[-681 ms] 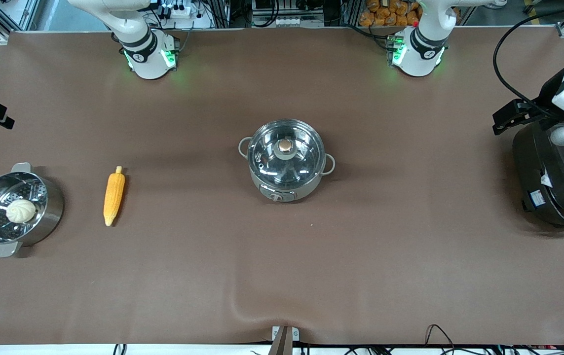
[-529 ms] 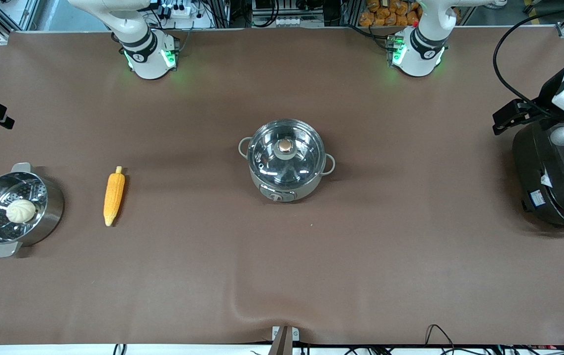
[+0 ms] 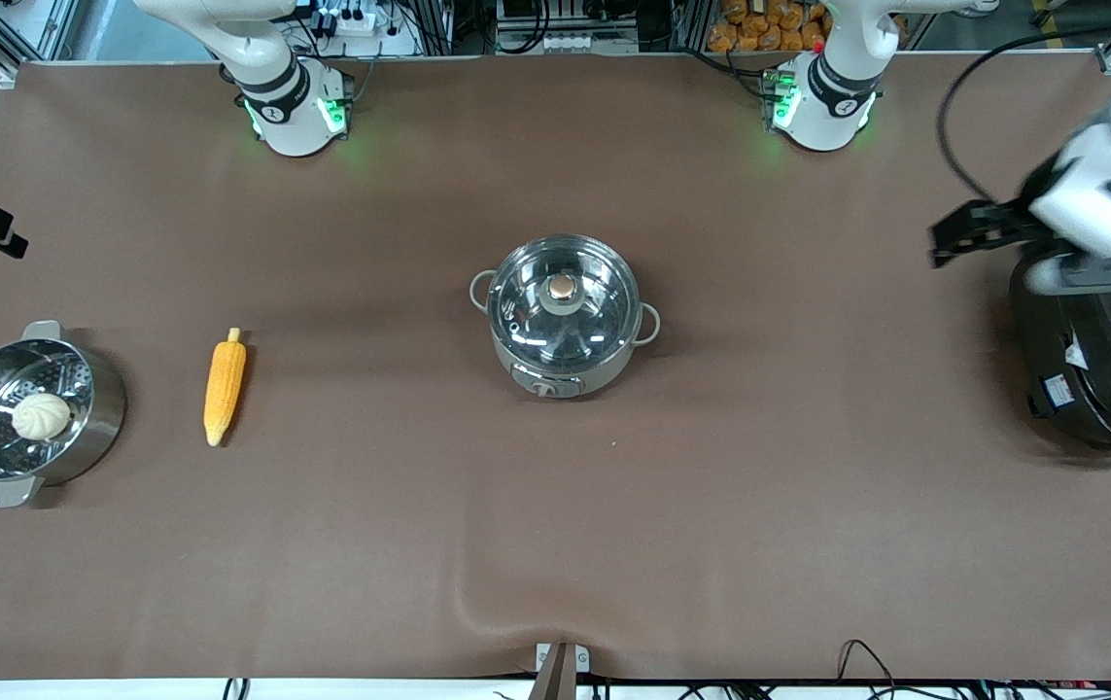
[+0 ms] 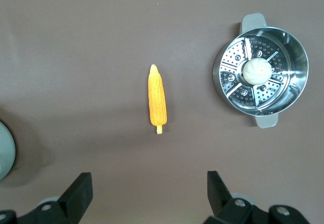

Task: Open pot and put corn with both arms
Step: 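Reach the left gripper toward the gold knob of the glass lid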

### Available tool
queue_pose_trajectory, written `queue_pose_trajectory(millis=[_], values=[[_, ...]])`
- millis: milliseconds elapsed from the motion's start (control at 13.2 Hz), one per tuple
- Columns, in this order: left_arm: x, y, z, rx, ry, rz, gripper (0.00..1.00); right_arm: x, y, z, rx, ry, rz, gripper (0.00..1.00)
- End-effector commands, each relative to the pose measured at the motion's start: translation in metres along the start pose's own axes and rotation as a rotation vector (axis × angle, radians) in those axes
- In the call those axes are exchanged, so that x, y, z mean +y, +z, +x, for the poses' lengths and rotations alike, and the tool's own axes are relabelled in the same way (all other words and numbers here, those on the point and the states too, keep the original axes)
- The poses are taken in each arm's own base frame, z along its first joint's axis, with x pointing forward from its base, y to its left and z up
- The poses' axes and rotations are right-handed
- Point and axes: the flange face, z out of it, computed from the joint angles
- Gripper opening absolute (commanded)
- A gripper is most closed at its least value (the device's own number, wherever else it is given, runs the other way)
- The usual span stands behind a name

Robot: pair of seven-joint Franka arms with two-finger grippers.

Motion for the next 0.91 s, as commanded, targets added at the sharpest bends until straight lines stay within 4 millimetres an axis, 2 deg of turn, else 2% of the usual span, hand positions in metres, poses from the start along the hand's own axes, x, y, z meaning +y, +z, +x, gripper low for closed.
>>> queue_pose_trajectory(millis=[0, 151, 454, 605, 681, 832], values=[[0.064, 0.025, 0.007, -0.005, -0.02, -0.056, 1.0, -0.012, 0.021, 0.001, 0.016, -0.006, 0.012, 1.0], [0.123, 0.047, 0.003, -0.002, -0.076, -0.064, 1.0, -0.011, 0.038, 0.003, 0.006, -0.003, 0.01, 1.0], [0.234, 0.106, -0.014, -0.006, -0.18, -0.074, 1.0, 0.0, 0.115, -0.001, 0.008, 0.004, -0.004, 1.0], [0.286, 0.137, -0.034, -0.016, -0.178, -0.07, 1.0, 0.005, 0.161, -0.007, 0.042, 0.009, -0.005, 1.0], [0.303, 0.152, -0.039, -0.019, -0.206, -0.07, 1.0, 0.005, 0.189, -0.009, 0.06, 0.006, -0.008, 1.0], [0.349, 0.199, -0.064, -0.033, -0.216, -0.011, 1.0, 0.013, 0.25, -0.015, 0.106, 0.007, -0.029, 1.0]])
